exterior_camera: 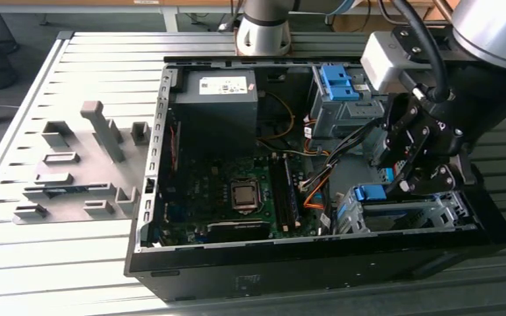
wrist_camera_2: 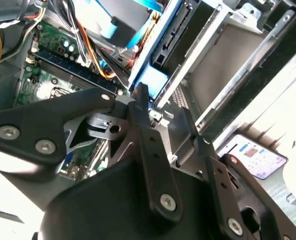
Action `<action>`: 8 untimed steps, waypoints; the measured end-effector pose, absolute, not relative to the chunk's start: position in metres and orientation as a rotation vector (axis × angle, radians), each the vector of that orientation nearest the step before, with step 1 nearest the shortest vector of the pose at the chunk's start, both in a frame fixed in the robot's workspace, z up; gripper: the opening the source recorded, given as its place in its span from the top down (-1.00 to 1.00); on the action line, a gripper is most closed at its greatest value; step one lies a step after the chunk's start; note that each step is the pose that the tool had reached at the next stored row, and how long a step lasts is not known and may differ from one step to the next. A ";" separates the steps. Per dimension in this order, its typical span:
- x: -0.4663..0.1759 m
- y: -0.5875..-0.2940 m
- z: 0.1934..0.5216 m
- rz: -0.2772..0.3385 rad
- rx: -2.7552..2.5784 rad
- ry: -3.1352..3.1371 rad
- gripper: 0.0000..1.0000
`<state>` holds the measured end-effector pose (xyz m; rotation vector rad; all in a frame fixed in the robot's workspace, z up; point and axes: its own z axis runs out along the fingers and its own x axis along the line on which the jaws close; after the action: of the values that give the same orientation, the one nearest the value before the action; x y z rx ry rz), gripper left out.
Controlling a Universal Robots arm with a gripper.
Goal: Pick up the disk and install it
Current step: 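Insert the disk into the insertion slot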
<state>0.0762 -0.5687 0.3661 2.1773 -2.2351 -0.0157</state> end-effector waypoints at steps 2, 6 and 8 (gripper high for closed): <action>0.076 -0.569 0.362 -0.016 2.177 -2.235 0.16; 0.076 -0.569 0.358 -0.016 2.177 -2.235 0.40; 0.076 -0.569 0.358 -0.015 2.177 -2.235 0.64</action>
<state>0.0762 -0.5687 0.3581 2.1772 -2.2350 -0.0155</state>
